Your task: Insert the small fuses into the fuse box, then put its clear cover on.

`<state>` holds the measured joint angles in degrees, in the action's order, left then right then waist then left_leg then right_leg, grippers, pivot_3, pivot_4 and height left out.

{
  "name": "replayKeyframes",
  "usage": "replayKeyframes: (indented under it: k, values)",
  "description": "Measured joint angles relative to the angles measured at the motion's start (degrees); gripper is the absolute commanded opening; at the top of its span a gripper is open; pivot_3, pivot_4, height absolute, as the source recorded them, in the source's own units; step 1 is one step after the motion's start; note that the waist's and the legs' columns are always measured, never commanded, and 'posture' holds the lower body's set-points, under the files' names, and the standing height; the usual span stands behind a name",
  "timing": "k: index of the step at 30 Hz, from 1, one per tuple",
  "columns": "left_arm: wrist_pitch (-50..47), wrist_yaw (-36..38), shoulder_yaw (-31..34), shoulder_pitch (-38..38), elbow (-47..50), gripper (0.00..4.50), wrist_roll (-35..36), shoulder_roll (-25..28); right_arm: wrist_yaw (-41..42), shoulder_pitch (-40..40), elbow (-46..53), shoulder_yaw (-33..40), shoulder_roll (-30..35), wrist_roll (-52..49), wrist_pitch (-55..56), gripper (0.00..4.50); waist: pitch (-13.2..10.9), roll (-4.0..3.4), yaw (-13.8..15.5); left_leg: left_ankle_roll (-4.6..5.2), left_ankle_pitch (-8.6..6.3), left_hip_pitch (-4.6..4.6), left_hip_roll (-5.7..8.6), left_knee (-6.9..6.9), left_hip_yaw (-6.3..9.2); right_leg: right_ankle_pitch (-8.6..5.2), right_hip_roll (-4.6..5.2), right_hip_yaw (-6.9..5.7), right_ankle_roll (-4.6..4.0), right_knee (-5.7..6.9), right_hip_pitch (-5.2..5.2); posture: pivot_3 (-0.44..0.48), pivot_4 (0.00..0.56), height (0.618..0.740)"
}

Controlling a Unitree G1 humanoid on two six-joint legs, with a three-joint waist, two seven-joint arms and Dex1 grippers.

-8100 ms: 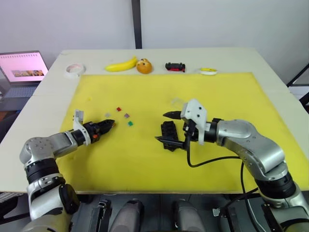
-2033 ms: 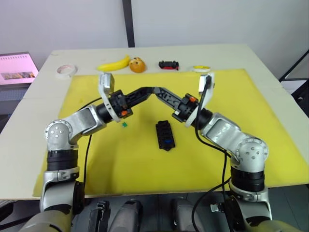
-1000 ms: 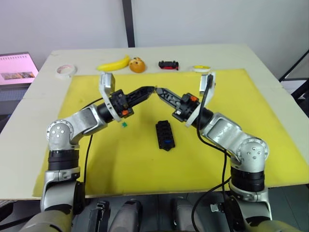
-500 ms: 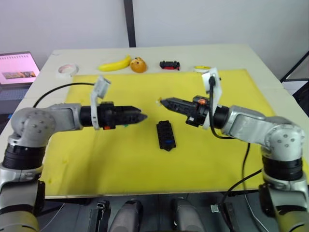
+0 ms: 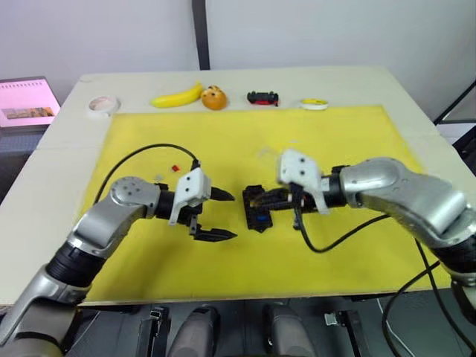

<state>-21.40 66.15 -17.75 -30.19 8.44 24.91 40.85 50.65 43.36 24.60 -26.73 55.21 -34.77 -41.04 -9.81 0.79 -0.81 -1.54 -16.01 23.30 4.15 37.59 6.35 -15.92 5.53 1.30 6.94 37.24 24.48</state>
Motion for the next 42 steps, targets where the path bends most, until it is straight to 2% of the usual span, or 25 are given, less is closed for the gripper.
replayKeyframes:
  k: [5,14,42]
  values:
    - [2.83,0.3,-0.16,0.14,-1.78,4.49,-3.73,-2.6,6.17,-0.14,-2.75,-0.35,-1.31,7.83,5.09,0.0,0.0,0.0,0.09,-0.03,0.02,0.03,0.0,0.11,0.04,0.0,0.0,-0.01,0.0,0.02,-0.02,0.0,0.15,0.74]
    - [4.93,1.27,-0.63,0.34,-3.49,4.49,-7.05,-4.58,10.61,-2.02,-6.48,0.14,-4.22,15.43,8.74,0.0,0.0,0.0,0.22,-0.1,0.05,0.07,0.03,0.3,0.06,0.01,0.01,-0.02,0.01,0.07,-0.04,0.0,0.15,0.74]
    - [4.47,1.31,-0.63,0.75,-1.97,4.49,-8.51,-5.56,15.5,-3.19,-9.78,2.91,-8.13,21.54,9.41,0.0,0.0,0.0,0.16,-0.15,0.08,0.07,0.04,0.38,0.06,0.02,0.01,-0.02,0.02,0.21,-0.04,0.0,0.15,0.74]
